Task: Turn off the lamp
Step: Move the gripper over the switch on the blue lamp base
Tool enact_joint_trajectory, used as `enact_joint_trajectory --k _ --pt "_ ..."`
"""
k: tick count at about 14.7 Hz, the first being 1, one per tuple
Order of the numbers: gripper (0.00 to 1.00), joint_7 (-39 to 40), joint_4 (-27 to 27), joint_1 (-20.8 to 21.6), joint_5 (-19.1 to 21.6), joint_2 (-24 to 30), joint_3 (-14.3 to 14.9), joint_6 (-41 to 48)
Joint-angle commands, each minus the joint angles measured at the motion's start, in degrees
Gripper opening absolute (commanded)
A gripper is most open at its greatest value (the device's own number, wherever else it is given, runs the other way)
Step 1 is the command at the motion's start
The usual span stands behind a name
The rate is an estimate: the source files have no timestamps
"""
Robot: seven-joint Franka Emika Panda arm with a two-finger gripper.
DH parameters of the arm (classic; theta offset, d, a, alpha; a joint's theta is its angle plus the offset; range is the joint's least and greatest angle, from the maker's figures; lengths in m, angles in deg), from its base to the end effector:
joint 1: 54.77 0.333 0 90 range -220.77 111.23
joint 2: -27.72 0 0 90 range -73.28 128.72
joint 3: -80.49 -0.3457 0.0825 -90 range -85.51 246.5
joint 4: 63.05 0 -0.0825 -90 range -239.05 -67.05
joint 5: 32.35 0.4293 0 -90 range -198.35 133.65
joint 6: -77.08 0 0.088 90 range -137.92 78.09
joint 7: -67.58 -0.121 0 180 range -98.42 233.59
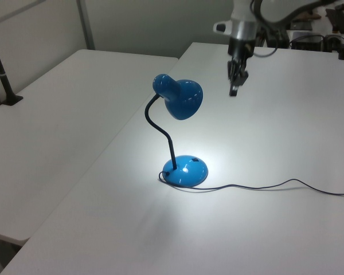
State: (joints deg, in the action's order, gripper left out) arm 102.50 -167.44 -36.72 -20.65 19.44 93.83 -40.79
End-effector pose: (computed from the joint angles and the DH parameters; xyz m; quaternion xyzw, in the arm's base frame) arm 0.6541 0.0732 0.4646 -0.9502 -0.2984 -0.0658 0.0607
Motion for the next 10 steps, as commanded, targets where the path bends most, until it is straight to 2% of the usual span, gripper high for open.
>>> enact_joint_trajectory --k 1,3,4,10 --pt "0.0 6.3 -1.3 4.3 6.8 -3.7 1.2 -6.5" --pt "0.0 6.0 -1.2 7.9 8.2 -7.3 1.1 -13.8" --pt "0.0 5.7 -0.9 8.7 8.3 -8.6 0.9 -14.7" --pt "0.0 5.2 0.2 9.5 9.5 -13.9 -2.6 -20.6"
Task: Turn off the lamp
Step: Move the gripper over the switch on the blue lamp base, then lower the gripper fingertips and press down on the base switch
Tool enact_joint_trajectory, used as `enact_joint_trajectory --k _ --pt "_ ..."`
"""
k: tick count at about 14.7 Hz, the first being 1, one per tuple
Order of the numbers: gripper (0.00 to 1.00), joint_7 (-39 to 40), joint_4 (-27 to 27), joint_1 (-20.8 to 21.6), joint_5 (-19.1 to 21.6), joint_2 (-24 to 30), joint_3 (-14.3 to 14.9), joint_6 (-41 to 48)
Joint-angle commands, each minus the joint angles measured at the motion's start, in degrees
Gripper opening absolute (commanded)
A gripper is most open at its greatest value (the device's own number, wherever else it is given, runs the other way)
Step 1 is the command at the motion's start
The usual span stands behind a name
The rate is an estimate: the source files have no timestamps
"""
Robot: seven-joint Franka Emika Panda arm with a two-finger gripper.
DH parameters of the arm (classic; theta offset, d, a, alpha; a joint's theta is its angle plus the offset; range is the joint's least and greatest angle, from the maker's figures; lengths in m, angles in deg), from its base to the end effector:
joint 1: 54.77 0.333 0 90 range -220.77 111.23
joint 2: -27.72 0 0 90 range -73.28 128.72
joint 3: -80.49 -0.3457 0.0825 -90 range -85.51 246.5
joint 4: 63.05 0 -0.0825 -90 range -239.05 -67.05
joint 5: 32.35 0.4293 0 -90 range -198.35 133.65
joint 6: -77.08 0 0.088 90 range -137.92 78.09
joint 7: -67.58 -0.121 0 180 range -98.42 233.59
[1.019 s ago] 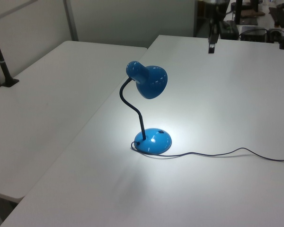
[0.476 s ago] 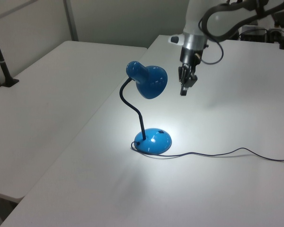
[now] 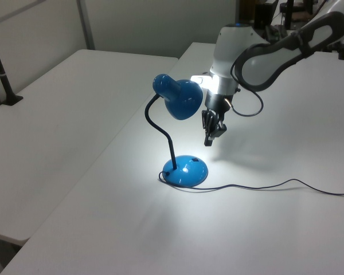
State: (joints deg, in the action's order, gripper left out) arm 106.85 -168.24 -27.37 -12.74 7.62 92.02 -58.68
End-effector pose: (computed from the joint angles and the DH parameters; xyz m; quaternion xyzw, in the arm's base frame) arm 0.6719 0.2085 0.3507 -0.9204 -0.3665 -0.1139 0.0751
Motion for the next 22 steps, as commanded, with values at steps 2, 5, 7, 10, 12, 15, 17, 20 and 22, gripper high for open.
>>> enact_joint_trajectory --k 2,5,7,10,12,15,17,20,22 --pt "0.0 0.5 1.7 0.2 1.6 -3.9 -1.0 -4.0" --pt "0.0 0.1 3.8 0.2 1.6 -5.9 -1.4 -4.7" --pt "0.0 -0.4 3.9 0.2 1.4 -6.7 -1.5 -5.7" --pt "0.0 -0.4 3.9 0.2 1.0 -7.6 -2.1 -7.1" --pt "0.0 -0.4 3.9 0.3 0.8 -7.8 -2.6 -7.3" --pt "0.0 -0.3 3.9 0.5 0.7 -7.9 -2.6 -7.5" --pt "0.0 0.0 3.9 0.5 0.7 -7.4 -2.6 -7.5" --pt "0.0 0.0 3.9 0.1 0.8 -6.4 -2.6 -7.4" --pt "0.0 0.1 3.6 0.0 0.8 -5.7 -2.6 -7.2"
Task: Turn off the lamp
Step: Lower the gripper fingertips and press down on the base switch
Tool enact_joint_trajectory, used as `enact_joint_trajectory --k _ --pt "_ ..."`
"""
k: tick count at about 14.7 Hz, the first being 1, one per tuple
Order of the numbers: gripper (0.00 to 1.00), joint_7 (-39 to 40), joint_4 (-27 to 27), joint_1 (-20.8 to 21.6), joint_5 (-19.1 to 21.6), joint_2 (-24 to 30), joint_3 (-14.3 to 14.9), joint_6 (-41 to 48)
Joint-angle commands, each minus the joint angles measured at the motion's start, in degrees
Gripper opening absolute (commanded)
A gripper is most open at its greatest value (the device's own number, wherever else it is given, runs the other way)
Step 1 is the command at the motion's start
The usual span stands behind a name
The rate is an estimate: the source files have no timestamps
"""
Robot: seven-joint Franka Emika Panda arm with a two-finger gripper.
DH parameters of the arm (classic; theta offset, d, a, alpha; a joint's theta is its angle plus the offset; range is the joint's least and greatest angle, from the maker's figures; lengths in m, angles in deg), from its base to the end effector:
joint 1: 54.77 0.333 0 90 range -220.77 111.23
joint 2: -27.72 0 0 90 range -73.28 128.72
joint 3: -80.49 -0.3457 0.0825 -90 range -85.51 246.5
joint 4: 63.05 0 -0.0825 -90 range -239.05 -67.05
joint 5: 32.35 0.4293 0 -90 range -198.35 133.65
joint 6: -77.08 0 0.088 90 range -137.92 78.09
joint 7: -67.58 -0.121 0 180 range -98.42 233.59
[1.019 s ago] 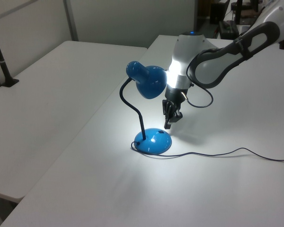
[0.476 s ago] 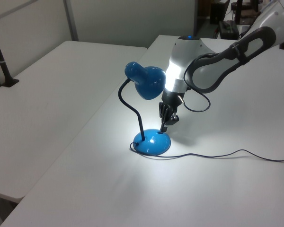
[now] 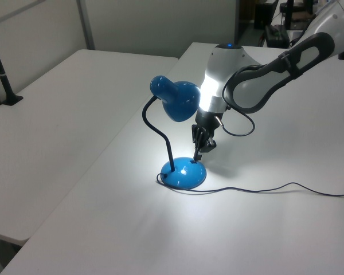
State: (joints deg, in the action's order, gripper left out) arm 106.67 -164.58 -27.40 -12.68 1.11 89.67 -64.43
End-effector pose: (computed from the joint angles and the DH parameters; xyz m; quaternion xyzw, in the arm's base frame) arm 0.6905 0.2404 0.3115 -0.9143 -0.3767 -0.1346 0.0641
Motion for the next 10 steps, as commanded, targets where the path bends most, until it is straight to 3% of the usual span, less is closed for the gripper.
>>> enact_joint_trajectory --k 1,10 --pt "0.0 0.3 -0.2 0.1 0.7 0.9 -0.3 -1.5" --pt "0.0 0.1 -0.7 0.8 0.6 0.9 -0.3 -1.3"
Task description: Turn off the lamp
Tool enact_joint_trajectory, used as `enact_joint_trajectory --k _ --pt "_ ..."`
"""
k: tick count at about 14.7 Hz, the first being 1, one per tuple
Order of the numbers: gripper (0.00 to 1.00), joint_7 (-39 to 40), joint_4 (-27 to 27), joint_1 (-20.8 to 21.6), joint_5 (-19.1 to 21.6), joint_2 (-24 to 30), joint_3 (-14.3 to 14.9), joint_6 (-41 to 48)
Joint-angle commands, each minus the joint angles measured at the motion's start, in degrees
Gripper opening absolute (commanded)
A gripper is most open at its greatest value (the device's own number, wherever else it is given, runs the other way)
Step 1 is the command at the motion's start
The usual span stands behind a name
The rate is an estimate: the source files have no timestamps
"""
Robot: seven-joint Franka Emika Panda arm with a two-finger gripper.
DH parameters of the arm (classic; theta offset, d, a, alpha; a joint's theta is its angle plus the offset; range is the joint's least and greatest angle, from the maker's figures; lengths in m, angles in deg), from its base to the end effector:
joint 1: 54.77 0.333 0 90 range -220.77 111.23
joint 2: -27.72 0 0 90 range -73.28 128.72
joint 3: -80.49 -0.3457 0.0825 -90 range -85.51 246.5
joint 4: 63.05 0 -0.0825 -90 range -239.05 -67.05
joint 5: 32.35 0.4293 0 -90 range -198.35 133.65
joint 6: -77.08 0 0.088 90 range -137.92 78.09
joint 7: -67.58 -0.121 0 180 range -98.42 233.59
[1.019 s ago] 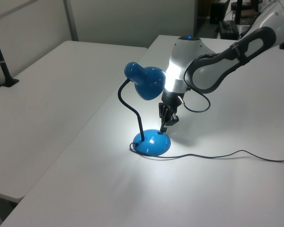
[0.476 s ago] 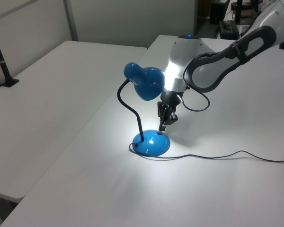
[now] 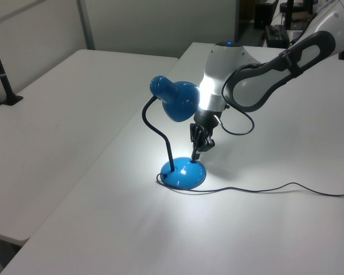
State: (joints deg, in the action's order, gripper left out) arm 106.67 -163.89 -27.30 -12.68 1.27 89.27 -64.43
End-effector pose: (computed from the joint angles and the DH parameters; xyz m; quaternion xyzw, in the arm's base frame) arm 0.6917 0.2476 0.3193 -0.9115 -0.3806 -0.1414 0.0660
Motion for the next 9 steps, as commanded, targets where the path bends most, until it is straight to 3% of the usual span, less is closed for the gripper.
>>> enact_joint_trajectory --k 1,9 --pt "0.0 0.2 -1.7 0.7 0.5 0.7 0.1 -1.3" --pt "0.0 0.1 -5.3 1.0 -1.6 0.6 0.3 -1.5"
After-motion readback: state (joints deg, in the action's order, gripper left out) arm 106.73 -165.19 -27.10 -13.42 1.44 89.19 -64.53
